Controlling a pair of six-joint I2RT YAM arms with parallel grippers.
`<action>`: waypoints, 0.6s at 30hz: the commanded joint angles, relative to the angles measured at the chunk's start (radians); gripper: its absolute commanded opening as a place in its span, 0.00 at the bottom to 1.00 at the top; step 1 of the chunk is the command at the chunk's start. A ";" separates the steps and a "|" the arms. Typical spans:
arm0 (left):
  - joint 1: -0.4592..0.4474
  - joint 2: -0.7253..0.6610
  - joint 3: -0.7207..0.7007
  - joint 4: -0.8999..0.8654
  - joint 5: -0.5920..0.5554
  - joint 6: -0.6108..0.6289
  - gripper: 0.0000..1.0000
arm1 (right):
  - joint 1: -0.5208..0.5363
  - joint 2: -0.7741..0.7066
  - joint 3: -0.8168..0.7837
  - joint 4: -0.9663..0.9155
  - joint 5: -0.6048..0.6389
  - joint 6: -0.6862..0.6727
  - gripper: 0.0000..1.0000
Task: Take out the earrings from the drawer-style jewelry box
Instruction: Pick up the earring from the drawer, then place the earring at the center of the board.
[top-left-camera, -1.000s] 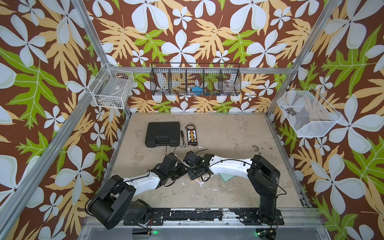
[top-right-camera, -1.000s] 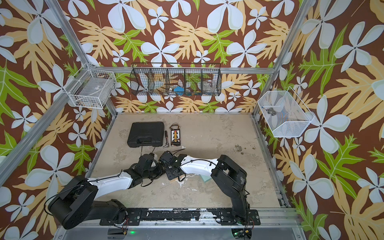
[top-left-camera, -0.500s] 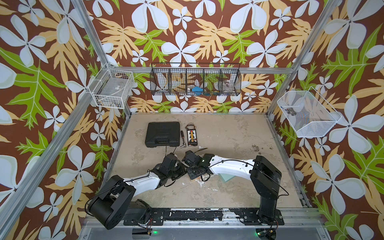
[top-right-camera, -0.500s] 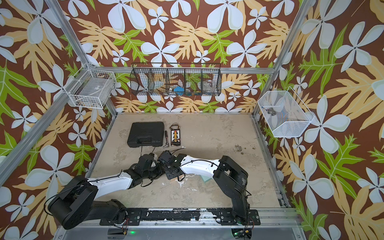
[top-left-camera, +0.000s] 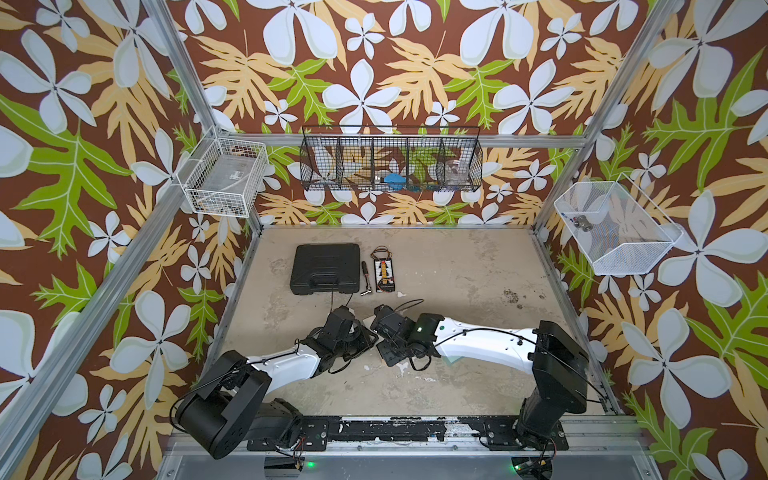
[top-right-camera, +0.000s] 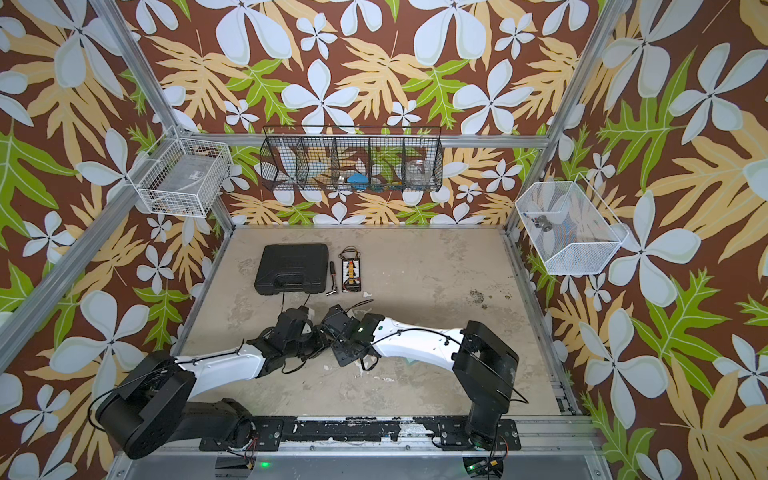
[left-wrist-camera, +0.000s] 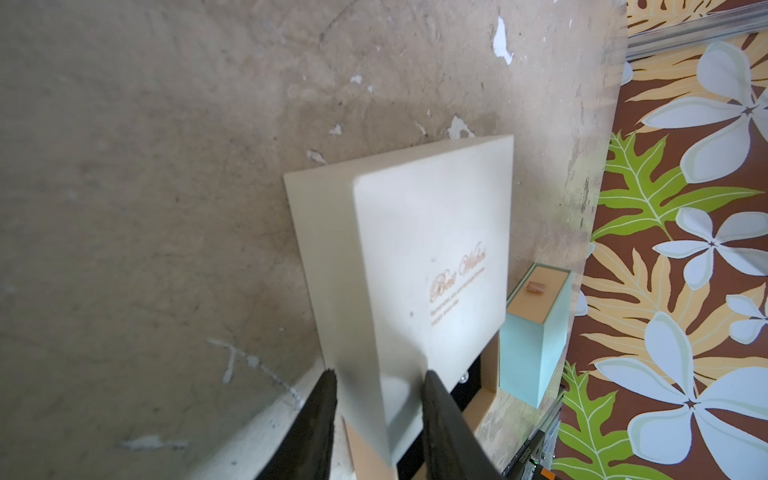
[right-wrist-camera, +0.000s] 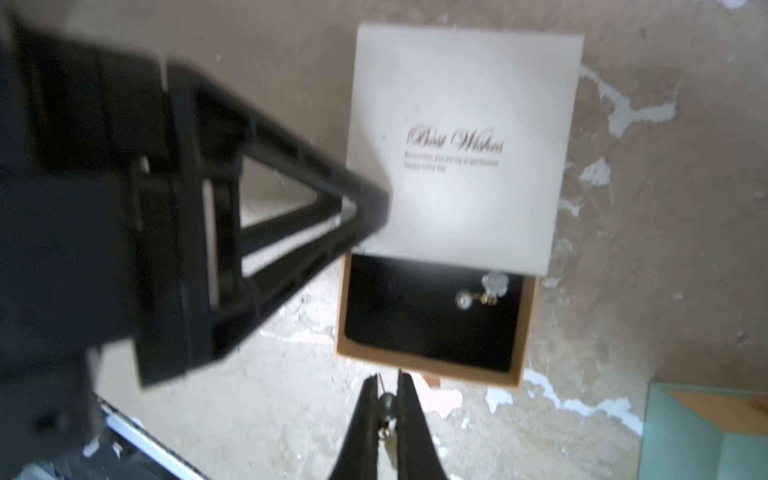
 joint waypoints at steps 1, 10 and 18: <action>0.002 -0.006 0.009 -0.029 -0.011 0.017 0.36 | 0.040 -0.033 -0.050 -0.009 -0.058 -0.005 0.09; 0.003 -0.015 0.008 -0.036 -0.018 0.019 0.36 | 0.105 0.009 -0.094 0.031 -0.106 0.018 0.11; 0.002 -0.020 0.008 -0.044 -0.022 0.022 0.36 | 0.104 0.058 -0.086 0.037 -0.126 0.016 0.12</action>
